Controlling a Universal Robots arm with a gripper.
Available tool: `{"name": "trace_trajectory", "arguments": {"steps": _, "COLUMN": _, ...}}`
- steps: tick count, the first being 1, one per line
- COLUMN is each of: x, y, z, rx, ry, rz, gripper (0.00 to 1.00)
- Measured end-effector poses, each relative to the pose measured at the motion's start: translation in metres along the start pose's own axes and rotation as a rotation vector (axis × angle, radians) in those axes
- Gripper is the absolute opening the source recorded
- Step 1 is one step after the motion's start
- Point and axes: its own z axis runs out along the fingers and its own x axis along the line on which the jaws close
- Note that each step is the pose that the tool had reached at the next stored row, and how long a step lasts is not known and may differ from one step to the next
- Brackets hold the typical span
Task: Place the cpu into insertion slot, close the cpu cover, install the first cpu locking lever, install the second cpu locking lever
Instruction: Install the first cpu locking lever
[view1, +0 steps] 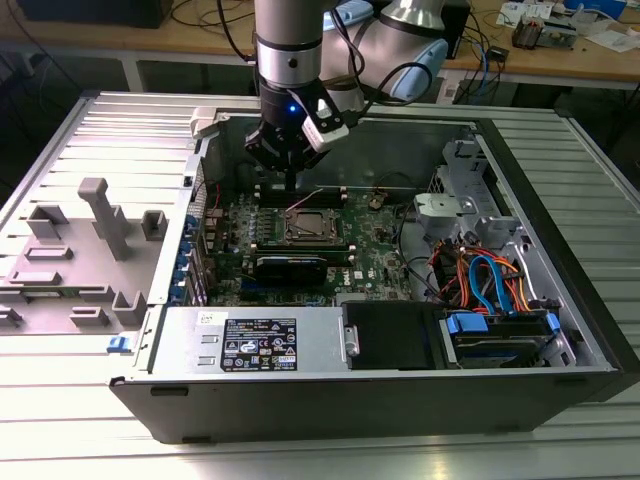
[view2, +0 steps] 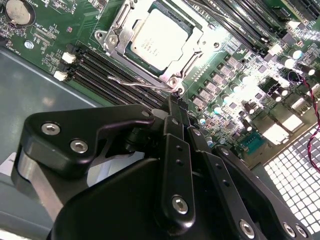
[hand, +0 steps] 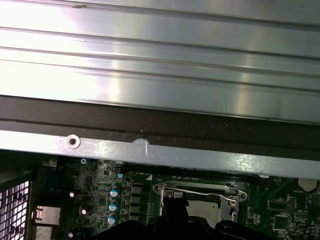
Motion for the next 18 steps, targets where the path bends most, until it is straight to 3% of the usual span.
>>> {"name": "trace_trajectory", "arguments": {"steps": 4, "x": 0.0000, "y": 0.0000, "z": 0.0000, "rx": 0.0001, "ry": 0.0000, "rz": 0.000, "gripper": 0.11}}
{"name": "trace_trajectory", "arguments": {"steps": 5, "x": -0.0003, "y": 0.0002, "z": 0.0020, "rx": 0.0006, "ry": -0.0061, "rz": 0.000, "gripper": 0.11}}
{"name": "trace_trajectory", "arguments": {"steps": 6, "x": -0.0069, "y": 0.0001, "z": 0.0119, "rx": 0.0008, "ry": -0.0070, "rz": 0.003, "gripper": 0.11}}
{"name": "trace_trajectory", "arguments": {"steps": 7, "x": -0.0101, "y": 0.0003, "z": 0.0181, "rx": -0.0135, "ry": -0.0083, "rz": 0.004, "gripper": 0.11}}
{"name": "trace_trajectory", "arguments": {"steps": 8, "x": -0.0180, "y": 0.0019, "z": 0.0231, "rx": -0.0254, "ry": -0.0095, "rz": 0.004, "gripper": 0.11}}
{"name": "trace_trajectory", "arguments": {"steps": 9, "x": -0.0190, "y": 0.0051, "z": 0.0240, "rx": -0.0253, "ry": -0.0093, "rz": 0.004, "gripper": 0.11}}
{"name": "trace_trajectory", "arguments": {"steps": 18, "x": -0.0315, "y": 0.0070, "z": 0.0316, "rx": -0.0255, "ry": -0.0083, "rz": 0.004, "gripper": 0.11}}
